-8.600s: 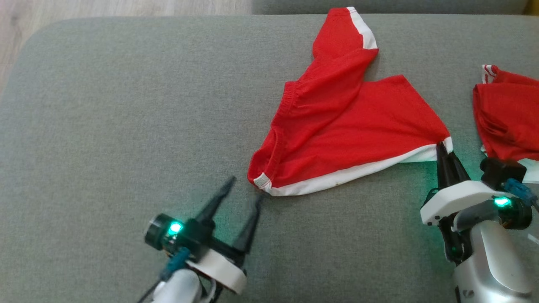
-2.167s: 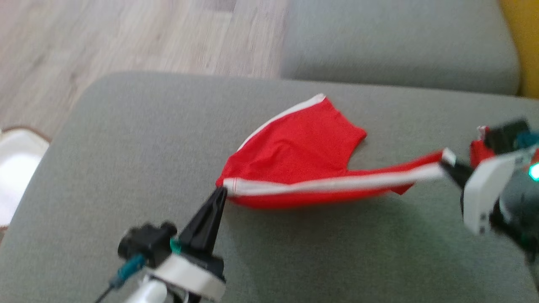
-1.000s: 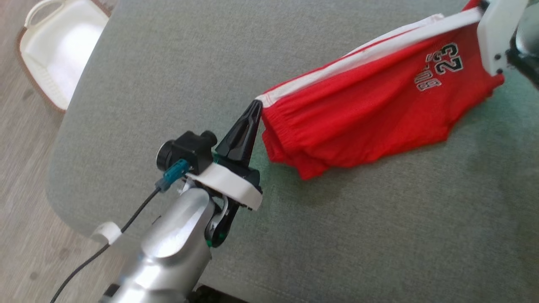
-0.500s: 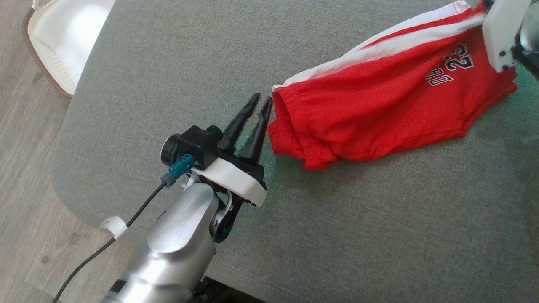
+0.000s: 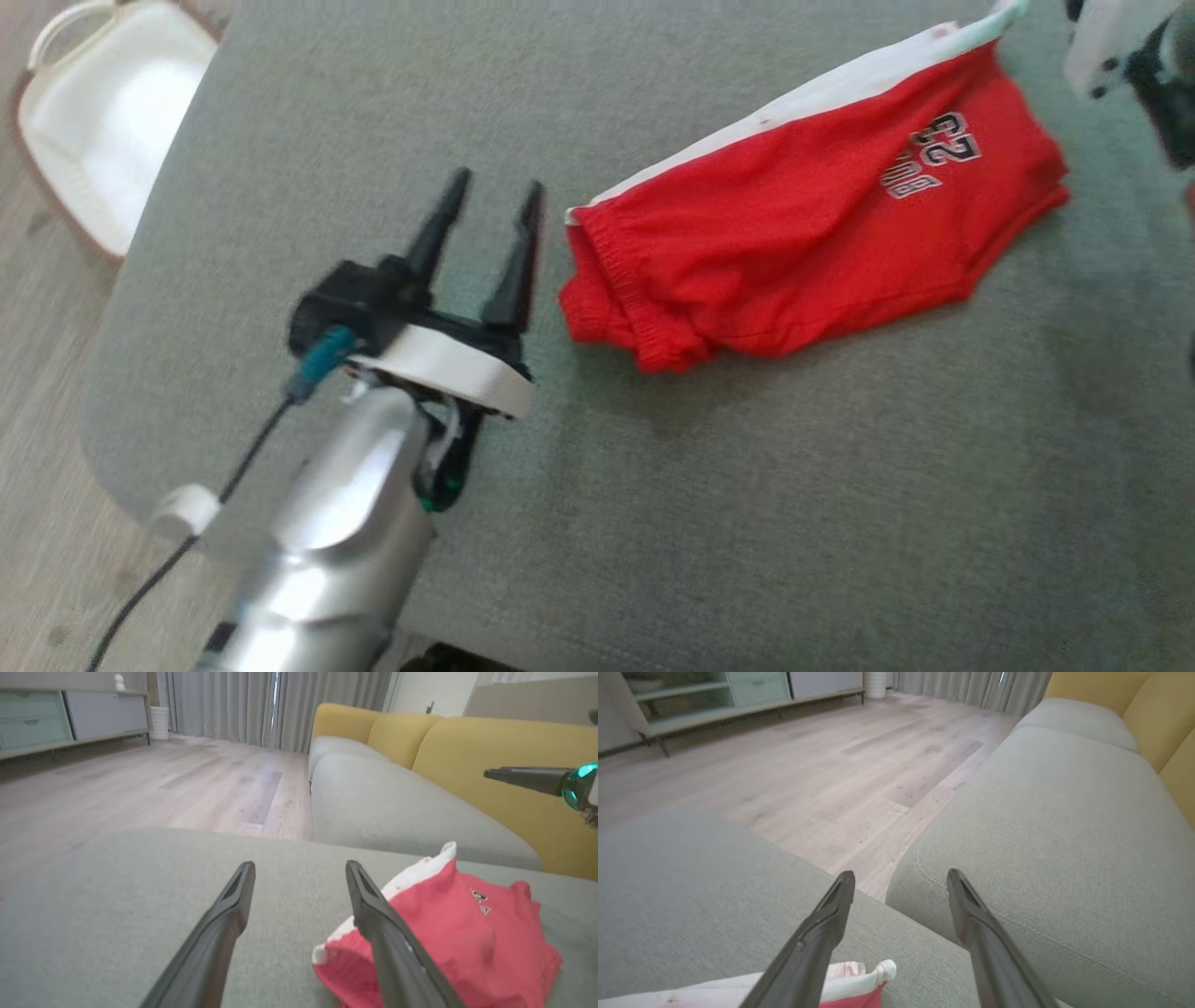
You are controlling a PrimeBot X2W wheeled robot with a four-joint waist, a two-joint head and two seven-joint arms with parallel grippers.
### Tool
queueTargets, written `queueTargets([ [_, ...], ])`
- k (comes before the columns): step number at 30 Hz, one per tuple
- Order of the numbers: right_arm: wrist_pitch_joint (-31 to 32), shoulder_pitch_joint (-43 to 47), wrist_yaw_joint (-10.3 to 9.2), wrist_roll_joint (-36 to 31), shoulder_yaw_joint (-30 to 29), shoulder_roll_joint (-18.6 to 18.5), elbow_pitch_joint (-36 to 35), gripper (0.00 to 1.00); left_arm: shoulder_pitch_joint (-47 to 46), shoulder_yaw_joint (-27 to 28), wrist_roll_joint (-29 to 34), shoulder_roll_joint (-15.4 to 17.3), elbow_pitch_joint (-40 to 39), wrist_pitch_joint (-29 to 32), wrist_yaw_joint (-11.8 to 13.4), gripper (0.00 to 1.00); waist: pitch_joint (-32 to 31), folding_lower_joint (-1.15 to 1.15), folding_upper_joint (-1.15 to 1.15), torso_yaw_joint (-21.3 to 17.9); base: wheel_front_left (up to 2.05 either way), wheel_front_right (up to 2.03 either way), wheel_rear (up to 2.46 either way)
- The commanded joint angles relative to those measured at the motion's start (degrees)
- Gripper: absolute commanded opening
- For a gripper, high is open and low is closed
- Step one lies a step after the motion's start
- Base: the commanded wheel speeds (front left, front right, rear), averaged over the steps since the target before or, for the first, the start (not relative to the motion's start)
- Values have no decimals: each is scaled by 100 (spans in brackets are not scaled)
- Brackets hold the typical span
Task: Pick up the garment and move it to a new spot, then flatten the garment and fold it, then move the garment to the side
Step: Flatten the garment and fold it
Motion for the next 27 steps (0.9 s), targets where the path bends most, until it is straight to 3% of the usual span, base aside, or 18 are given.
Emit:
queueTargets([
  [1,-123,133,37,46,-39,140,-196,100,-6,273,56,209,-230,-54,41,100,-183,0,0,-169,0,0,0],
  [8,-1295,895,37,-197,-820,786,-629,100,627,1254,399,382,-1367,-54,466,100,-707,0,0,-717,0,0,0],
  [12,-1623,1601,37,-523,-1267,1184,-1126,100,1106,1532,597,394,-1807,-54,578,100,-889,0,0,-1004,0,0,0],
  [18,-1824,3034,37,-993,-2011,1816,-2064,100,1823,1550,1075,346,-2072,-54,633,100,-1225,0,0,-1354,0,0,0],
  [22,-1825,4032,37,-1179,-2314,2025,-2722,100,2264,1660,1213,221,-2208,-54,671,100,-1368,0,0,-1573,0,0,0],
  [27,-1795,4913,37,-1076,-2104,2054,-3165,100,2684,1715,1489,113,-2271,-54,648,100,-1481,0,0,-1819,0,0,0],
])
